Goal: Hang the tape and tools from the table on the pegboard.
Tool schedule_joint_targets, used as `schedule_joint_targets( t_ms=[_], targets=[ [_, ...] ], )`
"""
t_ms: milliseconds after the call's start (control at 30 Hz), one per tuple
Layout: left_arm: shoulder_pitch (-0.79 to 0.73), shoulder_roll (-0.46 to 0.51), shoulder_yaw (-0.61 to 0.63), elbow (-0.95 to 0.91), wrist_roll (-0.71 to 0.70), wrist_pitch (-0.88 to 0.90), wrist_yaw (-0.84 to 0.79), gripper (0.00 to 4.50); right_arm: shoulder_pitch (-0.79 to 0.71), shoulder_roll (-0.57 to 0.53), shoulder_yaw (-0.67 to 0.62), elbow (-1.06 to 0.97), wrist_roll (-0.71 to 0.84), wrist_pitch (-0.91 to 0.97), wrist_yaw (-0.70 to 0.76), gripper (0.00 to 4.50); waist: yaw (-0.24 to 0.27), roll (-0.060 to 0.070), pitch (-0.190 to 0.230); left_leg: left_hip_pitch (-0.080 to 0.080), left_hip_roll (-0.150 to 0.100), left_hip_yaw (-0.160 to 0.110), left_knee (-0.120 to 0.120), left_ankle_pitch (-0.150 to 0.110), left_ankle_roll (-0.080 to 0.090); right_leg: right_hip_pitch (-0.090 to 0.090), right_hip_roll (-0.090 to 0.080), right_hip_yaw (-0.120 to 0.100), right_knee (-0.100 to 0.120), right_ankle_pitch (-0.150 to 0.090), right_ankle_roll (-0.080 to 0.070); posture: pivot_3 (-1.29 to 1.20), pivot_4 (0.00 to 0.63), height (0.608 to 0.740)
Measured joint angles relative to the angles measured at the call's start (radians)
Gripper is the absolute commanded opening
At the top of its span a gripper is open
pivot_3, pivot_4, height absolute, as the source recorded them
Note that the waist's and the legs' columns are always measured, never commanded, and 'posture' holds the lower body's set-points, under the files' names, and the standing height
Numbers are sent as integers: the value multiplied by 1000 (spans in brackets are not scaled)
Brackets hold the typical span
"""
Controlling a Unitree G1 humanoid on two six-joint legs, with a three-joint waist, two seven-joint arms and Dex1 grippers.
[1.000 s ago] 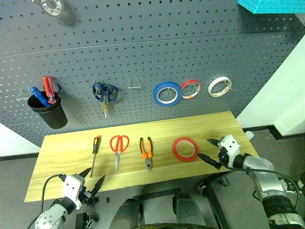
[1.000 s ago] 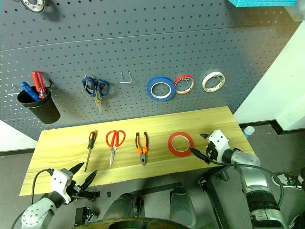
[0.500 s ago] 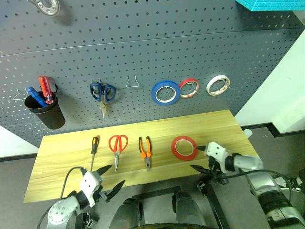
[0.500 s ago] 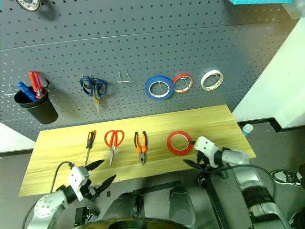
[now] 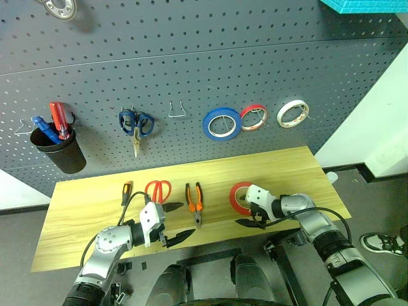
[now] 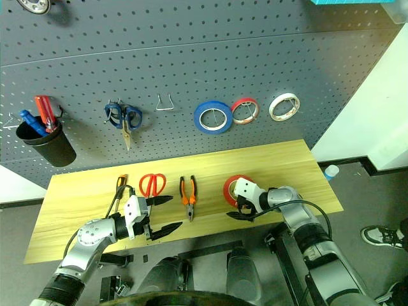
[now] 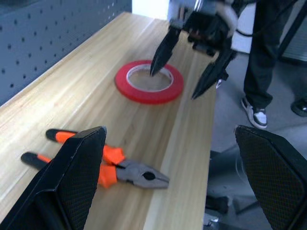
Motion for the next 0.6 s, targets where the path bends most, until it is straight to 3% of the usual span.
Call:
schedule_joint_targets(
  t_ms=[333,467,600],
  targets=[
    [64,38,17,-26,23,-22,14,4460,-78,17,32,176,-88,-27,-57,4500,0,0,0,0,0,0,0,0,0,0,0,0,0,0,0,-60,96,738],
    [73,38,19,-47,24,-21,36,4500,-103,20,33,219,-100,-44,-63,3607,0,0,0,1,0,0,0,0,0,1,0,0,1,0,0,-61,90,738],
    [73,38,19,-83,24,-9,55,4500,-126,24,33,259,-112,-55,-83,2153,0,1,-1,1,0,0,1,0,0,1,0,0,1,1,0,-65,83,738]
  ],
)
